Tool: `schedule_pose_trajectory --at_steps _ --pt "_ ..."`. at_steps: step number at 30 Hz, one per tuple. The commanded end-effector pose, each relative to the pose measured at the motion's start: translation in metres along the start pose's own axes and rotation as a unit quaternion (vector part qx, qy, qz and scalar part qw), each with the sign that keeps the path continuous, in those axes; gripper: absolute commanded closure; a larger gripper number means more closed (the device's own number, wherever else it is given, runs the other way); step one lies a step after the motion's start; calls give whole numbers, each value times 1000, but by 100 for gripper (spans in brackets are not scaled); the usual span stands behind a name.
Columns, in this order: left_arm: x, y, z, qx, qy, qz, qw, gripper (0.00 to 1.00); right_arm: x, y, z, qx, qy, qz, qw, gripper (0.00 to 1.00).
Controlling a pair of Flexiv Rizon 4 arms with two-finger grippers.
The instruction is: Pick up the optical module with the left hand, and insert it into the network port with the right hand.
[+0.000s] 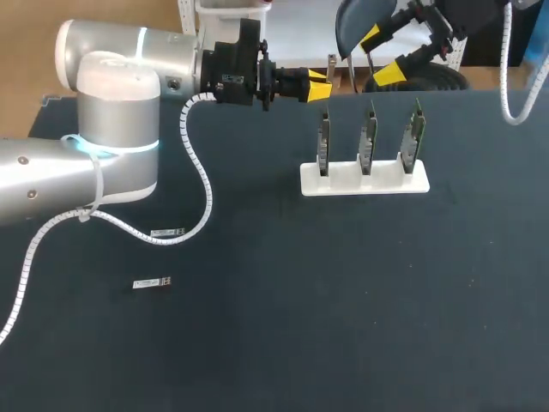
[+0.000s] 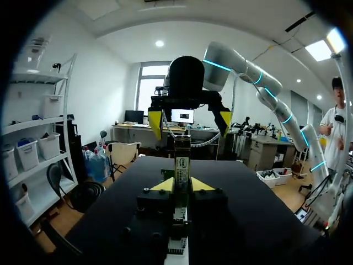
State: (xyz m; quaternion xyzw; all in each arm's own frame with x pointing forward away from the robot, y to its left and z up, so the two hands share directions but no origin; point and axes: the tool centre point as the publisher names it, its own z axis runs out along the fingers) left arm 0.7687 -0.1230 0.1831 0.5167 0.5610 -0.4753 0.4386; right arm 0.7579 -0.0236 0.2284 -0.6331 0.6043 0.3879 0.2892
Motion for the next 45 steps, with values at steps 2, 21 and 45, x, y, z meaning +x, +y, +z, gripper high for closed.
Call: schedule_pose_trajectory --at_steps 2,21,45 --pt "0 -1 0 -1 -1 1 1000 100 -4 -2 7 -42 -6 6 999 0" --pt "0 -1 0 -1 -1 1 1000 100 -13 6 19 64 -38 22 997 0" --pt "0 -1 0 -1 -1 1 1000 100 -26 -13 40 41 -40 11 998 0"
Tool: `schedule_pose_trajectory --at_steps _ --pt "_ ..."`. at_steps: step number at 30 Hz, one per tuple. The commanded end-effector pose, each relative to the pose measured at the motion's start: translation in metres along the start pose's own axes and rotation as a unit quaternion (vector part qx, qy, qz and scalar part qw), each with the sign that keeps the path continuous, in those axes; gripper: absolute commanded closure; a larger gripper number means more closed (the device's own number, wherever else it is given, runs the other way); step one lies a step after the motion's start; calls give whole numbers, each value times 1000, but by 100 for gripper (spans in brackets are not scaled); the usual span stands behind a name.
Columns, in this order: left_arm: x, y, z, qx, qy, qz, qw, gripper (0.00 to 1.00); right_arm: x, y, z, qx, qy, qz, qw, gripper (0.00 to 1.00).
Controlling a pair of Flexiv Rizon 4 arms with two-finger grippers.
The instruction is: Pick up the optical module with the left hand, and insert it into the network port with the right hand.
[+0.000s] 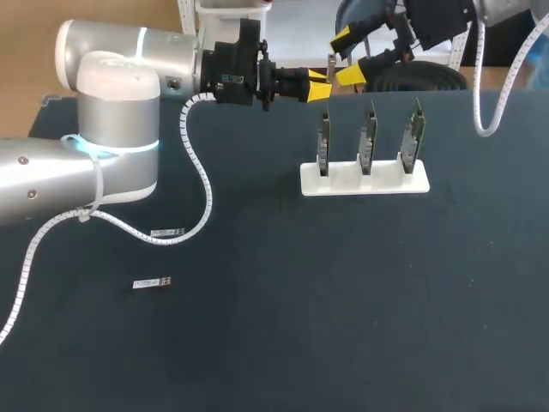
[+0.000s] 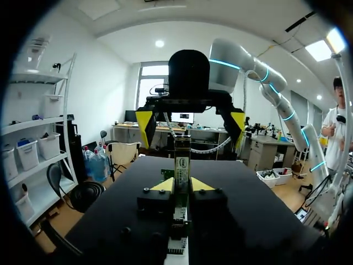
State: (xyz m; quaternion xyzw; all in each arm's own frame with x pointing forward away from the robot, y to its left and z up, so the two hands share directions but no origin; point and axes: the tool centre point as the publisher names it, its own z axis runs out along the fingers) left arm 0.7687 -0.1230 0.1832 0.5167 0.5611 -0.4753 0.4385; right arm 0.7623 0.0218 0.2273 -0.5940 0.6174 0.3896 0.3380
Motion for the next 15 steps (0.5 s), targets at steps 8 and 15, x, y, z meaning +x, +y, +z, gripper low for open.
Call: schedule_pose_trajectory --at_steps 8,15 --pt "0 -1 0 -1 -1 1 1000 100 -4 -5 6 -14 5 -8 1000 0" --pt "0 -1 0 -1 -1 1 1000 100 -3 -7 7 -14 6 -5 1000 0"
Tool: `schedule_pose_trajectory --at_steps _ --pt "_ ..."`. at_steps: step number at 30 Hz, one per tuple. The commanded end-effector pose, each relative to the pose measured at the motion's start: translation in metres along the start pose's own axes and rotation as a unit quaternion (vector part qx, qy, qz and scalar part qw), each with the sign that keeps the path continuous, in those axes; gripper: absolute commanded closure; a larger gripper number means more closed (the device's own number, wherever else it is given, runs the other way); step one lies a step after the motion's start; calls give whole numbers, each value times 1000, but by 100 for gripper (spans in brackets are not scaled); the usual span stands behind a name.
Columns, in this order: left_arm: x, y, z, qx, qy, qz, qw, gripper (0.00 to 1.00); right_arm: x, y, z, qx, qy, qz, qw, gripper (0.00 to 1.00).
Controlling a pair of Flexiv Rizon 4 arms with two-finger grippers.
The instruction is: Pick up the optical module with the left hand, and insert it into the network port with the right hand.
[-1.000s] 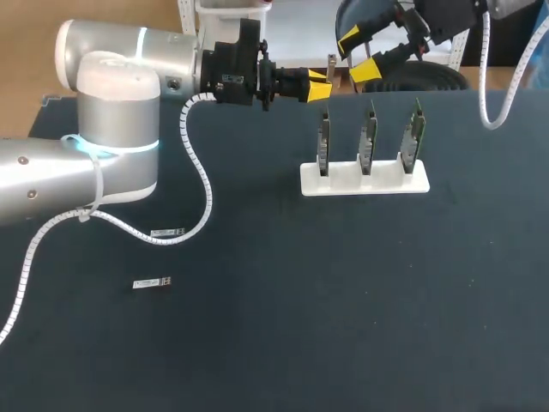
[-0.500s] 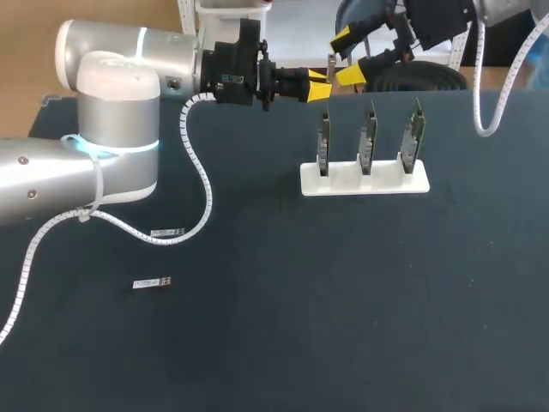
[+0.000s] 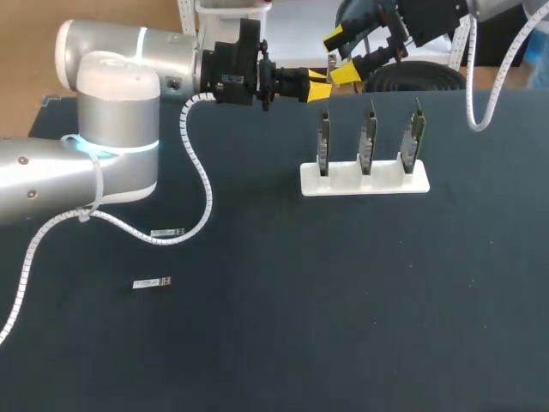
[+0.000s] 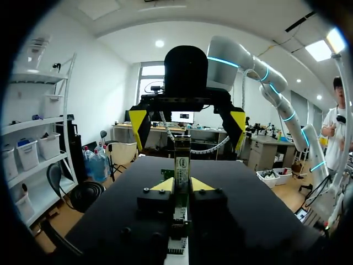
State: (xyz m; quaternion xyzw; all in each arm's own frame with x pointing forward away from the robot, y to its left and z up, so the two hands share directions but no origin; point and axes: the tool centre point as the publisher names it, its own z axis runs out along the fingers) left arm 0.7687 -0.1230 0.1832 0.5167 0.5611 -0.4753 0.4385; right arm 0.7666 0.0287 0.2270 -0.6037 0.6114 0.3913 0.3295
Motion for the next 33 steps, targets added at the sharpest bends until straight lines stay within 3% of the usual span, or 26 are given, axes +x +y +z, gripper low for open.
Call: schedule_pose_trajectory --at_steps 1,6,7,8,30,31,32,33 --pt "0 -1 0 -1 -1 1 1000 100 0 -3 1 -2 1 2 1000 0" --pt "0 -1 0 -1 -1 1 1000 100 2 -3 3 -6 1 4 1000 0" --pt "0 -1 0 -1 -1 1 1000 100 2 -3 4 -6 1 4 1000 75" --pt "0 -1 0 -1 -1 1 1000 100 2 -3 4 -6 1 4 1000 100" --pt "0 -1 0 -1 -1 1 1000 100 5 1 3 -4 -4 7 1000 100" --pt "0 -1 0 -1 -1 1 1000 58 5 1 2 -3 -6 8 1000 100" --pt "0 -1 0 -1 -1 1 1000 0 5 2 1 -2 -10 9 1000 100" --pt "0 -1 0 -1 -1 1 1000 0 6 2 1 -1 -13 10 1000 100"
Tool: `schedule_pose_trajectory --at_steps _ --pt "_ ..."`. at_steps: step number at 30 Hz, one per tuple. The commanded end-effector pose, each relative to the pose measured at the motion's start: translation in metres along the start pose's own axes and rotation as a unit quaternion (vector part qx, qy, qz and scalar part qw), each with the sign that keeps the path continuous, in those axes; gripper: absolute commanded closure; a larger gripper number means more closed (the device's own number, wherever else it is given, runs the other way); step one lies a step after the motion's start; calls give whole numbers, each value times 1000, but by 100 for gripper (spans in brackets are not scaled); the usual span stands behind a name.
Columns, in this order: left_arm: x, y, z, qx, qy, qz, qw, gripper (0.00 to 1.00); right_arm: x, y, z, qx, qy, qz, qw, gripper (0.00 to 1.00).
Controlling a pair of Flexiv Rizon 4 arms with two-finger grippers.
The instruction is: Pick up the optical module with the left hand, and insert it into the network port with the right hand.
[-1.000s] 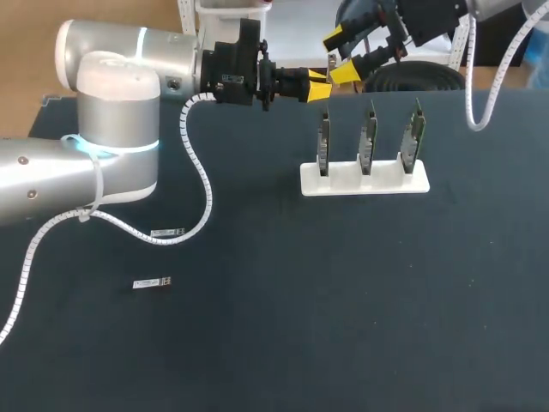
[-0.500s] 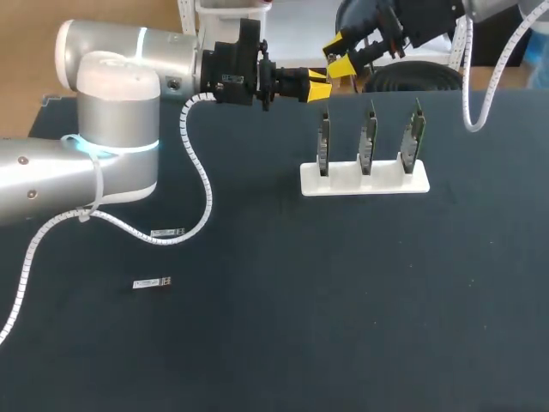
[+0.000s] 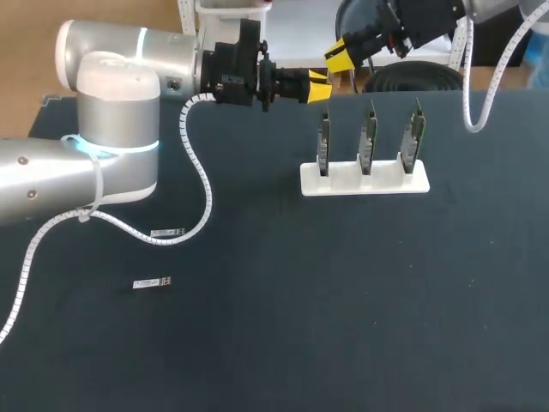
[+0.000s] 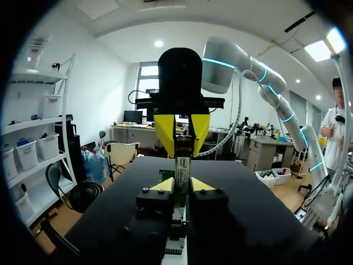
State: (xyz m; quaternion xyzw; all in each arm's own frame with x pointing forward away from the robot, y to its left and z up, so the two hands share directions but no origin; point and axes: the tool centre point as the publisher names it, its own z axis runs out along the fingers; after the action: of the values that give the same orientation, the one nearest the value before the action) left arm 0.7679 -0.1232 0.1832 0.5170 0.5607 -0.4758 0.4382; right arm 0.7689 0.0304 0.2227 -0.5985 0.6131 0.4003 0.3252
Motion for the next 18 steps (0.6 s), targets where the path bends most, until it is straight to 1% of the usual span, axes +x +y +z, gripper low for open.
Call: schedule_pose_trajectory --at_steps 1,6,8,13,16,18 --pt "0 0 0 -2 -1 1 1000 0 3 5 -3 5 -10 2 1000 100" --pt "0 0 0 -2 -1 1 1000 0 4 6 -5 8 -12 4 1000 100" --pt "2 0 -2 5 4 3 1000 0 4 5 -7 10 -12 5 1000 100" --pt "12 0 -10 -4 38 3 999 0 5 4 -10 13 -13 4 1000 100" --pt "22 2 -13 -13 68 -4 998 0 5 4 -11 14 -13 4 1000 100" --pt "28 4 -15 -13 81 -13 997 0 6 3 -11 14 -14 5 1000 100"
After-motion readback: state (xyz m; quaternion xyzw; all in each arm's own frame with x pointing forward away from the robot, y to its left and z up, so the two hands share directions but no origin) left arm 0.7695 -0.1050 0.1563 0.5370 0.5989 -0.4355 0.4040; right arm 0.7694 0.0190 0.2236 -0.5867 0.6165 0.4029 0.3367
